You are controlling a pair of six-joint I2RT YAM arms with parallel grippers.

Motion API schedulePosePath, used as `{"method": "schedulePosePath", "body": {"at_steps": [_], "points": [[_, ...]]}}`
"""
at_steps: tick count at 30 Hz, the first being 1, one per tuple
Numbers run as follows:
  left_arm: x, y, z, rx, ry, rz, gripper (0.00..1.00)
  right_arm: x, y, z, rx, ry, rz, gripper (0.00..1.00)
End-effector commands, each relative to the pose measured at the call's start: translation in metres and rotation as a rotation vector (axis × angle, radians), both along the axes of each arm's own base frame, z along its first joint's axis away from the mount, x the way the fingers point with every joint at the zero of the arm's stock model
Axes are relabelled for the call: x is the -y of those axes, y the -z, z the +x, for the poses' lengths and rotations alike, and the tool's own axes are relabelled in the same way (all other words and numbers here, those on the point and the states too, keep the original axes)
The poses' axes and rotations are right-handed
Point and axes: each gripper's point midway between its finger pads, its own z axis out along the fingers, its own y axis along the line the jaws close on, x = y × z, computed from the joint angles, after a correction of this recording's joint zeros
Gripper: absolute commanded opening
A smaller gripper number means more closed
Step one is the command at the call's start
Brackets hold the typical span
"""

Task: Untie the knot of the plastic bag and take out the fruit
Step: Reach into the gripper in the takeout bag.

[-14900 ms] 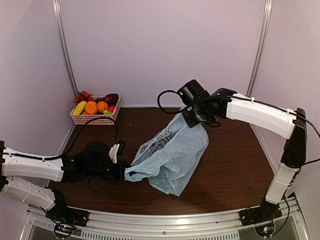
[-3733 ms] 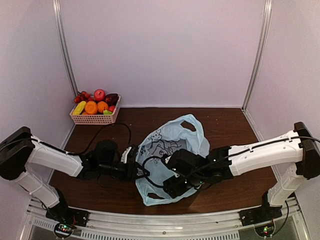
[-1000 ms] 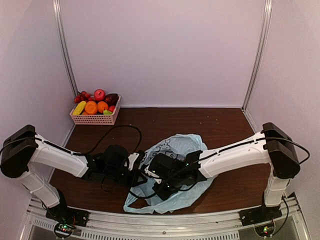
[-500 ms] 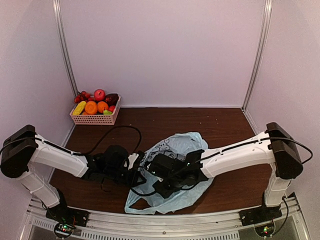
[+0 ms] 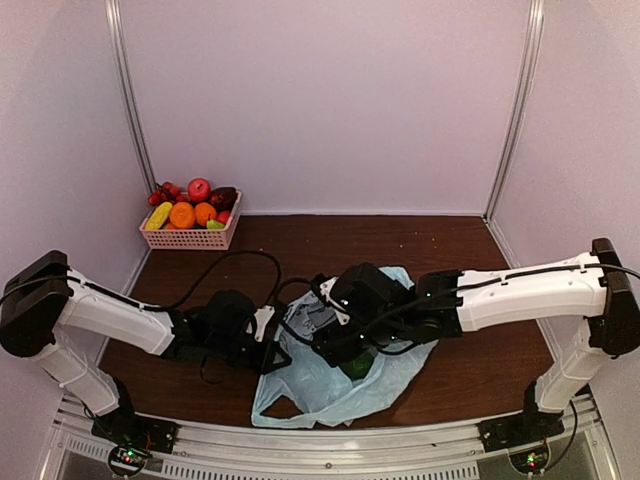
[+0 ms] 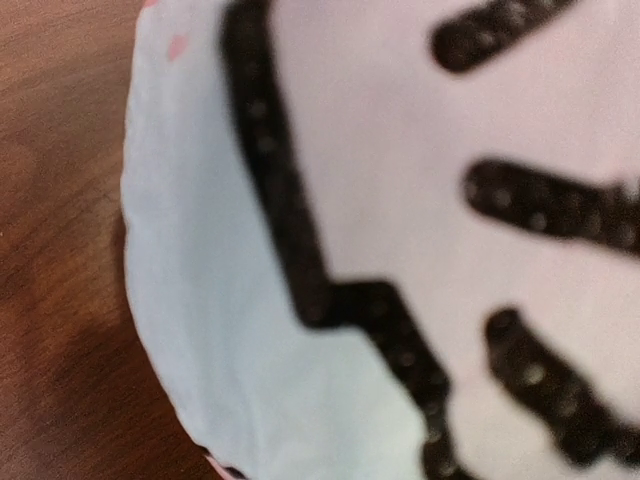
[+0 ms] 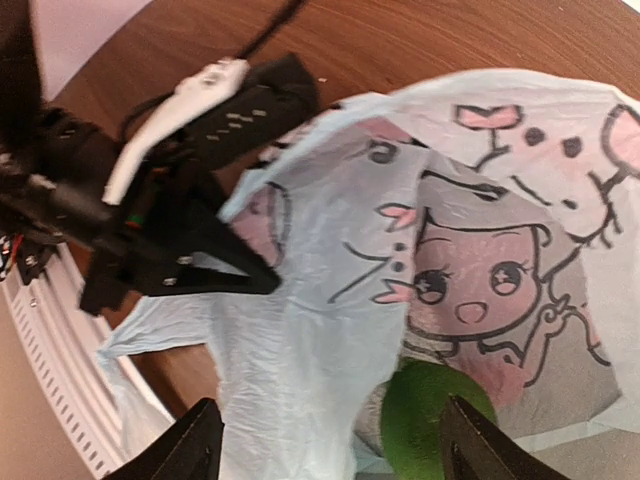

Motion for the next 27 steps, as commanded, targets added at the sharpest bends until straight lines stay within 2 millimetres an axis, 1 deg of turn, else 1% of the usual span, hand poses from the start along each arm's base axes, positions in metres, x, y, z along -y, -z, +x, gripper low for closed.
{"method": "schedulePosePath", "body": {"at_steps": [1, 3, 8, 13, 22, 27], "points": [[0.001, -0.008, 0.002, 0.032, -0.004, -0.019, 0.00, 0.035, 0.036, 0.022, -0.009, 0.141, -0.142, 0.75], [0.001, -0.009, 0.002, 0.032, -0.004, -0.020, 0.00, 0.042, 0.042, 0.027, -0.007, 0.167, -0.170, 0.74], [0.000, -0.009, 0.002, 0.031, -0.005, -0.016, 0.00, 0.054, 0.065, 0.025, -0.033, 0.181, -0.253, 0.67], [0.000, -0.009, 0.002, 0.032, -0.008, -0.014, 0.00, 0.062, 0.080, 0.021, -0.049, 0.177, -0.288, 0.66], [0.000, -0.008, 0.003, 0.030, -0.008, -0.011, 0.00, 0.064, 0.097, 0.021, -0.069, 0.178, -0.317, 0.73], [0.000, -0.008, 0.003, 0.031, -0.006, -0.010, 0.00, 0.064, 0.102, 0.022, -0.080, 0.182, -0.318, 0.77]]}}
